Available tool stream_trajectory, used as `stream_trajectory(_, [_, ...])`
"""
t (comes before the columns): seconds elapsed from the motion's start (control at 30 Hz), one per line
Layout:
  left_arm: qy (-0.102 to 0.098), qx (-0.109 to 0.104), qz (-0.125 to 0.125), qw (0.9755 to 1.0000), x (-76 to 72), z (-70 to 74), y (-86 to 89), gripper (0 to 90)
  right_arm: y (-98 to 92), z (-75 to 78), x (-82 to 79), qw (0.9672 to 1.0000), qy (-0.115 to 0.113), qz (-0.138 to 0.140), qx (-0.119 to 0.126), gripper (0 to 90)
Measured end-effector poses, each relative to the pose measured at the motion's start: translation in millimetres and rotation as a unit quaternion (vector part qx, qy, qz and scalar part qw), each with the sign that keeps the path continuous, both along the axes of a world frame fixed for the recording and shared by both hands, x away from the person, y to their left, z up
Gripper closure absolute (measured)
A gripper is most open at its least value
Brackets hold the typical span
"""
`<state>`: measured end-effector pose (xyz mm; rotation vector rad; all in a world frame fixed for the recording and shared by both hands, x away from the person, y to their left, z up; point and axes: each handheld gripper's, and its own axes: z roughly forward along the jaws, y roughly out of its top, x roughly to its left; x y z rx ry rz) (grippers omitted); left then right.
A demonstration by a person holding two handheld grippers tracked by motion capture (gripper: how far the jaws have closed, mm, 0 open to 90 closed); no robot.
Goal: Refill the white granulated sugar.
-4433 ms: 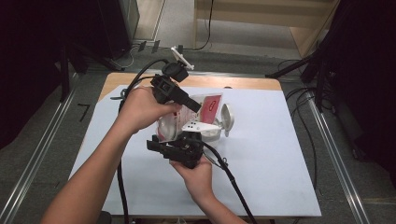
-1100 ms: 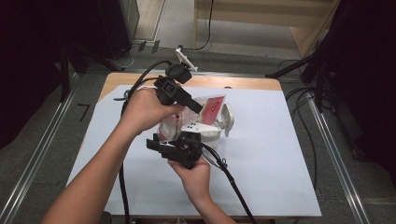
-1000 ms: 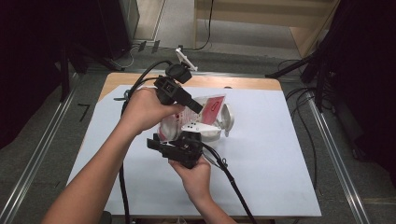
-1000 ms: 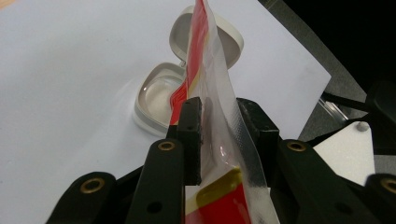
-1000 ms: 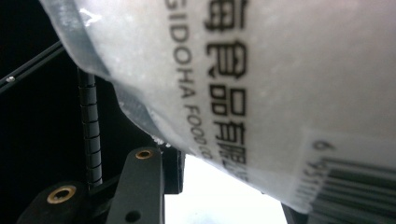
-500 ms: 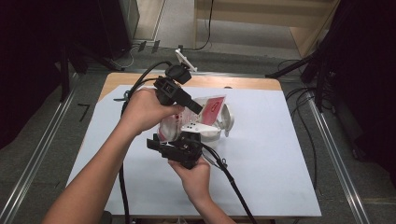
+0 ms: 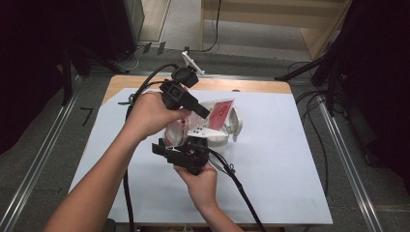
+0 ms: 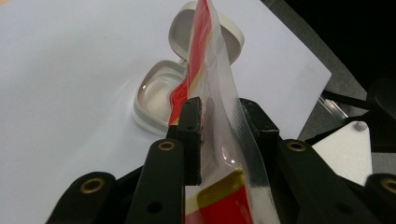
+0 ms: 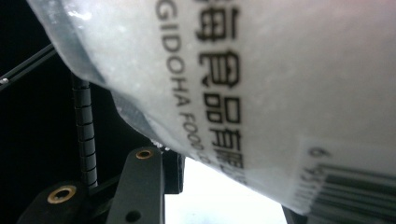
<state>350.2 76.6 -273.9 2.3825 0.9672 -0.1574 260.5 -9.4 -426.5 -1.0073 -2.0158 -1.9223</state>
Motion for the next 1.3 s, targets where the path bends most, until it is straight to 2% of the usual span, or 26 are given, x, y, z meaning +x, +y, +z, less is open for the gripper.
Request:
stream_trajectory(0.3, [0.002, 0.000, 0.003, 1.0000, 0.3, -0.4, -0.3, 73.1, -0.6, 0.1, -0.2, 1.0000, -0.006, 0.005, -0.005, 59.4])
stream_trajectory(0.43, [0.001, 0.001, 0.003, 1.0000, 0.3, -0.5, -0.5, 73.1, 0.1, 0.6, -0.8, 0.9995, -0.019, 0.004, -0.025, 57.4])
stream_trajectory(0.6, [0.000, -0.002, 0.002, 1.0000, 0.4, -0.4, -0.9, 73.1, -2.3, 1.2, 0.4, 0.9993, -0.018, 0.002, -0.033, 62.5])
stream_trajectory(0.77, [-0.003, 0.006, 0.001, 1.0000, 1.2, -0.7, -1.8, 72.8, -3.5, 2.0, 1.0, 0.9997, -0.006, 0.008, -0.020, 62.6])
stream_trajectory(0.93, [-0.007, 0.004, 0.002, 1.0000, 0.1, 0.1, -3.4, 73.4, -3.4, 2.2, 1.8, 0.9999, 0.000, 0.005, -0.016, 62.5])
stream_trajectory(1.07, [-0.010, 0.009, -0.001, 0.9999, 0.2, 2.2, -6.1, 73.4, -3.8, 3.3, 3.7, 0.9997, 0.022, 0.007, 0.012, 62.1])
stream_trajectory(1.3, [-0.010, 0.011, -0.002, 0.9999, 0.0, 3.2, -8.2, 73.4, -4.4, 3.2, 4.1, 0.9997, 0.019, 0.005, 0.012, 60.0])
